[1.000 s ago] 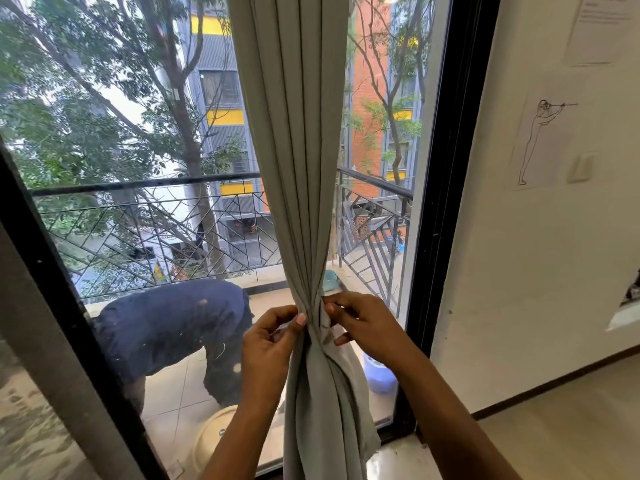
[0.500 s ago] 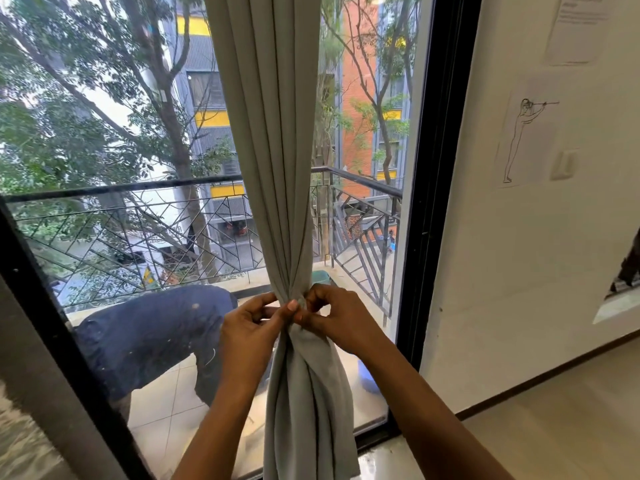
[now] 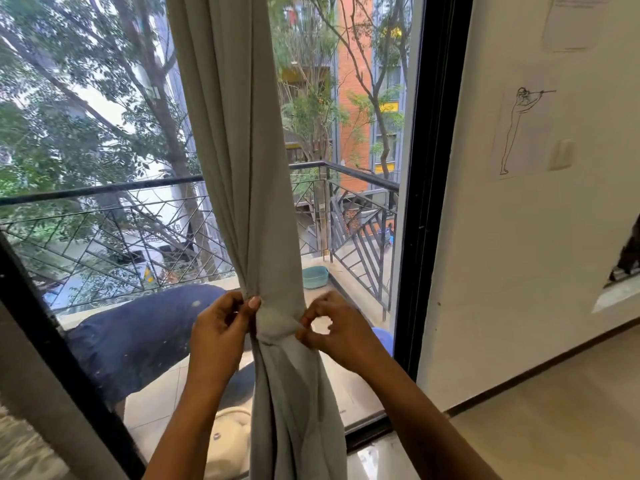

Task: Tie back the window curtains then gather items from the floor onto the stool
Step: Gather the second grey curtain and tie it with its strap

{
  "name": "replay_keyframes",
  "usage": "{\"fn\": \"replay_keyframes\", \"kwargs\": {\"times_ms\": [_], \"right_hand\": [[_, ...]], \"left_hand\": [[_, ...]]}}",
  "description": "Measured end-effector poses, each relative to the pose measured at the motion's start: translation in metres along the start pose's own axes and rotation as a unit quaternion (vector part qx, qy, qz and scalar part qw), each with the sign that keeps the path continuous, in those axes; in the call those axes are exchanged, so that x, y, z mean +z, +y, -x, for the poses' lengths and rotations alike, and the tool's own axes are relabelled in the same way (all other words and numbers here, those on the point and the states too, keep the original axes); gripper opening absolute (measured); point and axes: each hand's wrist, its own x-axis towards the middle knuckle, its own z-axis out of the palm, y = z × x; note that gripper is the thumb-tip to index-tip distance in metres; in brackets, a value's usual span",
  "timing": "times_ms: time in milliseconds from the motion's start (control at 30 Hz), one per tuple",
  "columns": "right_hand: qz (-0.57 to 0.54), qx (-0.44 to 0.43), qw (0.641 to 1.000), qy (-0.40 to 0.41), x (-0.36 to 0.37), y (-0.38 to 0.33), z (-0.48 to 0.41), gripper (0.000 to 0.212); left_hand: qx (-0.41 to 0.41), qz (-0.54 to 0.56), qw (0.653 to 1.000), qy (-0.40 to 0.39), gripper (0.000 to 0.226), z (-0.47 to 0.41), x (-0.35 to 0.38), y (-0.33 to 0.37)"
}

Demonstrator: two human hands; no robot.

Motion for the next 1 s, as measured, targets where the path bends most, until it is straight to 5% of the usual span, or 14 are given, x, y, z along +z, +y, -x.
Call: {"fn": "replay_keyframes", "kwargs": {"times_ms": [300,433,533,700,867,1000], "right_hand": [[-0.073,-0.011,0.997,-0.032,0.002,-0.005,0.005,0.014],[-0.043,-0.032,0.997,-0.05,-0.002,-0.012,0.014,0.008],[-0.005,0.003,0.999,-0.052,0.007,-0.018,0.017,0.023],[0.004,0.054,0.998,-0.029,0.019,-0.023,0.015,0.023],[-0.045,0.047,0.997,-0.033,0.001,-0.027,0.019,0.026],[0.212,0.046,0.976,0.029,-0.035,-0.029,0.012,0.017]], "left_hand": [[-0.029,0.022,0.999,-0.031,0.017,0.0,-0.011,0.001],[-0.031,0.024,0.999,-0.03,0.008,-0.001,-0.015,-0.001],[-0.021,-0.006,1.0,-0.022,0.01,0.0,-0.016,-0.003],[0.032,-0.086,0.995,0.025,0.028,0.01,-0.003,0.009],[0.052,-0.147,0.984,0.086,0.02,0.008,-0.002,0.007],[0.082,-0.193,0.971,0.116,0.015,0.009,0.003,0.014]]}}
